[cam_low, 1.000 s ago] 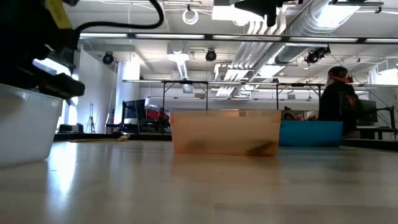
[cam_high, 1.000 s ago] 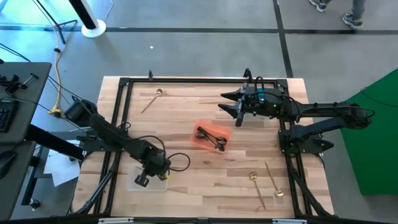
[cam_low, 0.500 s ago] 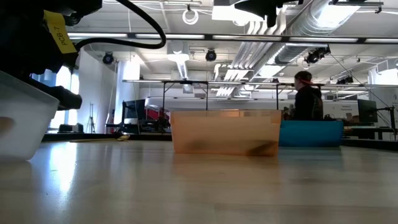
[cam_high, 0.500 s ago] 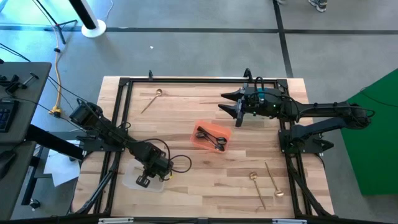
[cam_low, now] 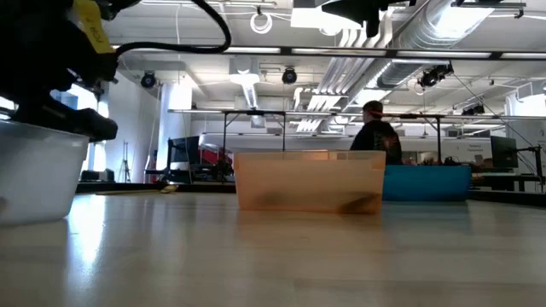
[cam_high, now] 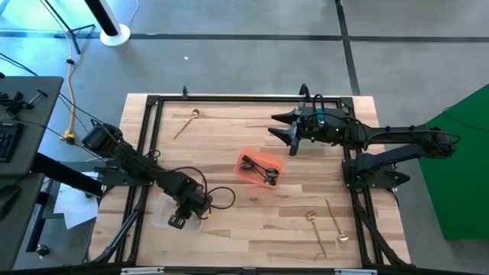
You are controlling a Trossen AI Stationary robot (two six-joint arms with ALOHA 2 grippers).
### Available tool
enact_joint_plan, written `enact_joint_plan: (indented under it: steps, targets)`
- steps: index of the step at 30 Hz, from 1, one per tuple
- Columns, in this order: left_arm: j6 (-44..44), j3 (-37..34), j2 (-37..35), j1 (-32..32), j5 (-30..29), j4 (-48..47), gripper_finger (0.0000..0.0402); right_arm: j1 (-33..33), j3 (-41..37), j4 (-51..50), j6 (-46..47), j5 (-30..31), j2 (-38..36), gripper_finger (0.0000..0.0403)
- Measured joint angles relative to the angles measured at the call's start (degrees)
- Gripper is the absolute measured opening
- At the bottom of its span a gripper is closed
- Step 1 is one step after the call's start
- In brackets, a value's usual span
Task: Sort silverware by color (type)
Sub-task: Put the bottom right golden spoon into the white bin
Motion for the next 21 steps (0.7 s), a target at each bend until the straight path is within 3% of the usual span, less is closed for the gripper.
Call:
enact_joint_plan:
  steps: [6, 12, 17, 21]
  targets:
    - [-0.26, 3.41, -0.09, 1.4, 0.2, -2.23, 0.0143, 0.0, 0.0, -0.02, 0.0, 0.0, 0.0, 0.0234]
    - [2.15, 11.29, -1.8, 3.96, 2.21, -18.64, 0.0148, 0.0, 0.0, 0.0, 1.73, 0.0, 0.0, 0.0234]
    - [1.3, 16.78, -11.57, 7.99, 3.19, -22.09, 0.0148, 0.0, 0.0, -0.52, 4.35, -0.01, 0.0, 0.0234]
    - [1.29, 19.27, -20.37, 13.42, -3.94, -13.54, 0.0144, 0.0, 0.0, -0.66, 4.35, -0.02, 0.0, 0.0234]
